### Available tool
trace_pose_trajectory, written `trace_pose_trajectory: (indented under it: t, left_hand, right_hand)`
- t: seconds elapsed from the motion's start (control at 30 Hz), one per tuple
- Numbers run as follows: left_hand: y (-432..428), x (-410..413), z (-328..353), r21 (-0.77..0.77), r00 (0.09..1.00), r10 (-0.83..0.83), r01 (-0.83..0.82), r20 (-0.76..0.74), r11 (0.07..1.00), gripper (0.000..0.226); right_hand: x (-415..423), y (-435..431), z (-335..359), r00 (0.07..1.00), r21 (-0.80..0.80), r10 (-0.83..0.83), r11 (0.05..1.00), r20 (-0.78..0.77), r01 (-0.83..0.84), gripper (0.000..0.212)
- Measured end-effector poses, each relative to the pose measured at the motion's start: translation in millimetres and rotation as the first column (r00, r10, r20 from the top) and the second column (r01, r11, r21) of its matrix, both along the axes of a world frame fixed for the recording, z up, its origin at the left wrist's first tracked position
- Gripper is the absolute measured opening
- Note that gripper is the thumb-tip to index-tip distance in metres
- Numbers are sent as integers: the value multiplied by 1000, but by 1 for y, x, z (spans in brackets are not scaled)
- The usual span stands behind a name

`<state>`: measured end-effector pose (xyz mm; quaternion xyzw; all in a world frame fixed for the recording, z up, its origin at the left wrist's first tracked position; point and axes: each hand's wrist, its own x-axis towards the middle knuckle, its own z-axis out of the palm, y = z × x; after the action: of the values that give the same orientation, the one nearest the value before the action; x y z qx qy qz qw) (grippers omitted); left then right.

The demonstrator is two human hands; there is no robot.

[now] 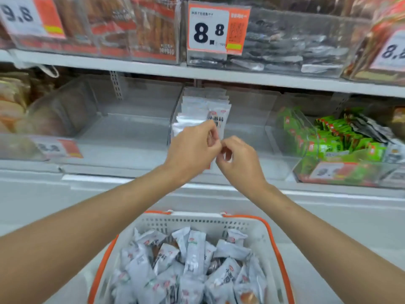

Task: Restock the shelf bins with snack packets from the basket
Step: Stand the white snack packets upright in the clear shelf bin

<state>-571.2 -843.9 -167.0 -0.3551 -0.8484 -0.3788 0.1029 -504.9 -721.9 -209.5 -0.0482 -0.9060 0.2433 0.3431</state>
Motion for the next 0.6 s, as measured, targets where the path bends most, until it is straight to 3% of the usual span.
trace_pose_trajectory:
  t: [0.1, 0.2, 0.27, 0.33, 0.43, 0.5, 0.6]
  left_hand:
    - [-29, 21, -37, -92, 979, -11, 30, 205, 995, 11]
    - [-55, 26, -80, -275, 906, 6, 122, 422, 954, 7]
    - [-70, 24, -106, -385, 860, 37, 189, 508, 903, 8]
    - [-81, 18, -126, -480, 851, 76, 218, 520, 850, 10]
    - [-87, 7, -148, -558, 856, 113, 224, 505, 799, 8]
    - [-84, 3, -156, -585, 861, 117, 231, 495, 777, 8]
    - [-80, 5, -163, -602, 857, 109, 257, 503, 756, 9]
  right_hand:
    - [24, -15, -37, 975, -10, 60, 998, 213, -59, 13]
    - [41, -22, -80, 857, 11, 100, 992, 506, -122, 18]
    - [49, -19, -110, 670, 26, 110, 982, 734, -189, 21]
    - [59, -12, -142, 410, 3, 85, 978, 908, -211, 26]
    - [77, -1, -189, 73, 9, 11, 964, 997, -264, 36]
    - [86, -1, -213, -60, -5, -13, 957, 998, -291, 41]
    - [94, -7, -234, -153, -45, 3, 961, 988, -274, 46]
